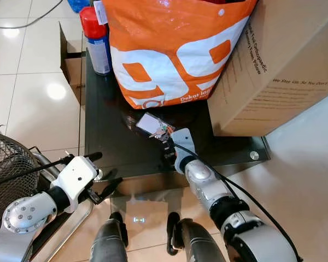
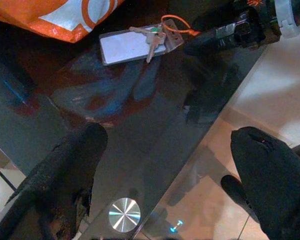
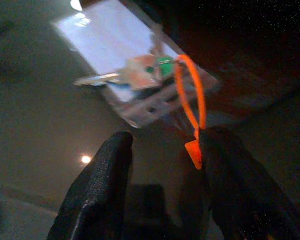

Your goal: Hang keys on a hook

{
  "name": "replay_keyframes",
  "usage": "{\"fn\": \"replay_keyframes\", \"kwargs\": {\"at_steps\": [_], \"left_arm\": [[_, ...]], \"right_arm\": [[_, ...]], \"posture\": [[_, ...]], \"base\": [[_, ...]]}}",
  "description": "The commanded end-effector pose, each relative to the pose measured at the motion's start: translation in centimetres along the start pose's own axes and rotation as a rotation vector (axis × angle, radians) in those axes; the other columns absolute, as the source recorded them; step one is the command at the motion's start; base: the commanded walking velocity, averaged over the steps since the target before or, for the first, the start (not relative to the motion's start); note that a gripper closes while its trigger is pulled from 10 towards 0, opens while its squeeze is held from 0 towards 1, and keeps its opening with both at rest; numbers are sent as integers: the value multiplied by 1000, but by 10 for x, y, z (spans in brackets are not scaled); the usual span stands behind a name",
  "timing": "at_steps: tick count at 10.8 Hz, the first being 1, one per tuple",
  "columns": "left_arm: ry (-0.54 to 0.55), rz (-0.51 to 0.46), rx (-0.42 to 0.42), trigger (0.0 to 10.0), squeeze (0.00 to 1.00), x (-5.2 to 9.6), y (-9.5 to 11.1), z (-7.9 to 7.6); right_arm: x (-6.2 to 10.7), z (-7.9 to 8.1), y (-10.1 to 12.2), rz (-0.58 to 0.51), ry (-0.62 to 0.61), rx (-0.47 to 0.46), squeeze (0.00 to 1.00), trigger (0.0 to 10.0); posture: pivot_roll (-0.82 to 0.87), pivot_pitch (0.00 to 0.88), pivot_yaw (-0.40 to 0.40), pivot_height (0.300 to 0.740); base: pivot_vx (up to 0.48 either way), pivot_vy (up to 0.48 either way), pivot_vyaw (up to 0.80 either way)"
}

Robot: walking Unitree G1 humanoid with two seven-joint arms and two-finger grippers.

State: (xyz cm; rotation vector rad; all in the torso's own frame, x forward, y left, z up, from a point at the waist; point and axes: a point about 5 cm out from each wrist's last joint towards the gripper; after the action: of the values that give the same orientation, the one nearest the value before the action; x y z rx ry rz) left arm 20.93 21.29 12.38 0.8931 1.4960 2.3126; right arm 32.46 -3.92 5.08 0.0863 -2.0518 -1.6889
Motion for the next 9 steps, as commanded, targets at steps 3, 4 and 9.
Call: {"fn": "replay_keyframes", "kwargs": {"at_steps": [3, 4, 9], "left_arm": [[-28, 24, 14, 10000, 294, 0, -5, -6], [-29, 24, 15, 10000, 294, 0, -5, -7], [-31, 20, 16, 10000, 294, -1, -4, -8]], "right_arm": [[-3, 14, 4, -12, 4, -59, 0, 10000], [-3, 13, 6, -15, -17, -56, 0, 10000], [1, 23, -16, 109, 109, 26, 0, 10000]], "posture": [[237, 338, -120, 740], [234, 337, -120, 740], [233, 338, -121, 740]], "base": [[0, 0, 0], [0, 0, 0], [0, 0, 0]]}}
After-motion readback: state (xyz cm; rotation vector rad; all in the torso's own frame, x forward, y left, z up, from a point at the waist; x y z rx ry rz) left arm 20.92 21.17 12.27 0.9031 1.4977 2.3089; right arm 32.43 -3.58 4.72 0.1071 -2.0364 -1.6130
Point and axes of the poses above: a point about 5 cm out from each wrist's last joint towards the gripper, its own x axis pointing back from the gripper into the wrist, its own y axis along the axis of the wrist's last joint, z = x × y, and after that the axes turned 4 degrees about x, right-handed
